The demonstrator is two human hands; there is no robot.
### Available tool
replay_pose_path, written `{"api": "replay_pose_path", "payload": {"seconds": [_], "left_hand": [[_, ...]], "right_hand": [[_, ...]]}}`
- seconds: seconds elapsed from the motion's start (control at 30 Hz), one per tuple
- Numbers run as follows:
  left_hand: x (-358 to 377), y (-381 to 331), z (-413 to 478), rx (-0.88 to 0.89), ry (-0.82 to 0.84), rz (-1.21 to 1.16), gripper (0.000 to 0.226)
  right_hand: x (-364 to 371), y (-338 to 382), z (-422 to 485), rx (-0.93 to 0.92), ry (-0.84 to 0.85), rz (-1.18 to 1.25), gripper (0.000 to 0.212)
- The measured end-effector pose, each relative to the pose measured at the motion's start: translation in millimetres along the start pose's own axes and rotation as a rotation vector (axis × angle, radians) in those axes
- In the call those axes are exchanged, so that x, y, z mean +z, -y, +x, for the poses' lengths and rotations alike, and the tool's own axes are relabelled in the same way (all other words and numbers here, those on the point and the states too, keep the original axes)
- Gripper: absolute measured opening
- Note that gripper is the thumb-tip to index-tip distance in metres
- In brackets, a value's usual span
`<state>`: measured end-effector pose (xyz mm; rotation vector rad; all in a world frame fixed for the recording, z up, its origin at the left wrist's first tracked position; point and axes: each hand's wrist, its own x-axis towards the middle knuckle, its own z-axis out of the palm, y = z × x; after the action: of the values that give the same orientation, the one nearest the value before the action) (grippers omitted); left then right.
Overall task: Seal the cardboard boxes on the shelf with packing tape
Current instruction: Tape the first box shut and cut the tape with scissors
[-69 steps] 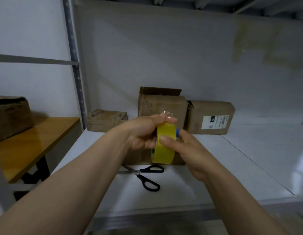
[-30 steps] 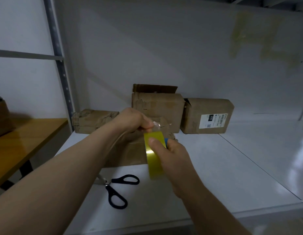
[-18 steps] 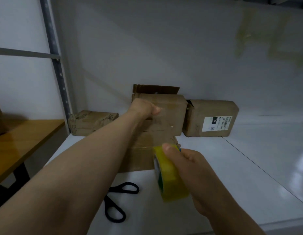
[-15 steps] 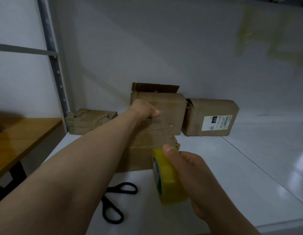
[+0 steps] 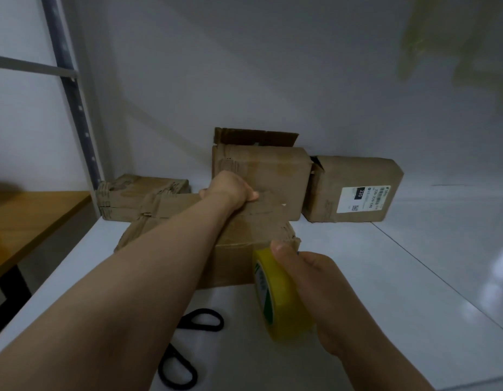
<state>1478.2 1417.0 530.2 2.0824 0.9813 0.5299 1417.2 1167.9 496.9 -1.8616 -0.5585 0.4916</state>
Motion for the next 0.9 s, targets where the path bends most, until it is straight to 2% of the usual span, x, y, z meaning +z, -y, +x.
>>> {"api": "replay_pose_path", "payload": {"seconds": [0.07,0.13,0.2,0.33,0.4,0.57,0.67,0.7,0.77,0.83,0.9], "left_hand": [[-2,0,0,-0.004,-0.017,0.065,0.043],[-8,-1,-4,0.051,-0.026,0.115,0.035],[-12,1,-2,0.103,-0.033,0.144,0.03],[-13,3,7,0.118,-0.008,0.218,0.036],[-11,5,9,0.141,-0.034,0.229,0.039],[-9,3,1,0.183,-0.164,0.26,0.041],[-19,-7,-22,0.361,-0.203,0.327,0.043],[-21,-11,-34,0.439,-0.152,0.355,0.046],[-22,-12,-58,0.538,0.076,0.444,0.05],[-23,-3,-75,0.587,0.379,0.523,0.053],[-33,2,-84,0.587,0.575,0.496,0.064]], "right_hand": [[-1,1,1,0.025,0.003,0.017,0.053],[-2,2,0,0.035,0.009,0.023,0.048],[-3,3,-1,0.039,0.014,0.028,0.047],[-3,4,-4,0.051,0.019,0.052,0.049],[-2,3,-4,0.05,0.014,0.073,0.052],[-2,1,-3,0.049,0.017,0.112,0.041],[-4,1,-3,0.046,0.004,0.139,0.038],[-3,1,-3,0.046,0.005,0.146,0.039],[-2,0,-2,0.045,0.014,0.162,0.042],[-1,0,-2,0.044,0.015,0.181,0.043],[0,0,-1,0.05,0.018,0.191,0.044]]}}
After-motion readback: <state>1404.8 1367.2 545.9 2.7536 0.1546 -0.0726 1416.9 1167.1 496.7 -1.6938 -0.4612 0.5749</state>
